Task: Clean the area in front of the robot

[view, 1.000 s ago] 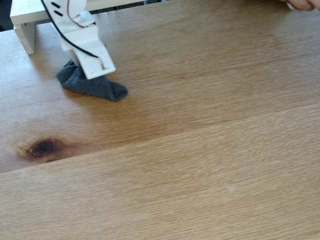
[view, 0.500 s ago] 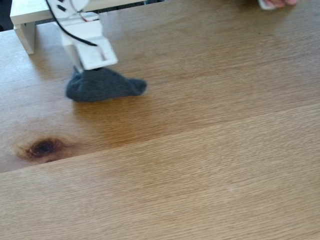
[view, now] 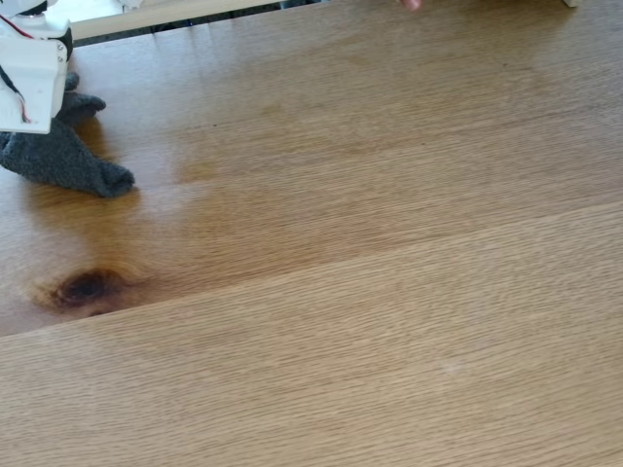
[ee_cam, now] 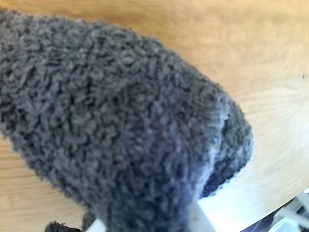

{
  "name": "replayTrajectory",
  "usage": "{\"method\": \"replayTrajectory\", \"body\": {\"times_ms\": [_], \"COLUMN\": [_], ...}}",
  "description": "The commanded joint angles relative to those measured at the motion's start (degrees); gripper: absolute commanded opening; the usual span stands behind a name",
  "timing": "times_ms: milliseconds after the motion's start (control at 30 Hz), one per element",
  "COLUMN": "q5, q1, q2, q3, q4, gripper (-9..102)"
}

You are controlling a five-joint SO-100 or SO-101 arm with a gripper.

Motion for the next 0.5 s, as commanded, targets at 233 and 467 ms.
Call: {"method": "replayTrajectory", "body": {"times_ms": [233,467], "q5": [11.2,15.4], "q1": [2.5,-9.2], "q2": [1.6,22.2], "q3": [-1.1,-1.5], "q4": [-9.4,3.2], "gripper": [29,17]}}
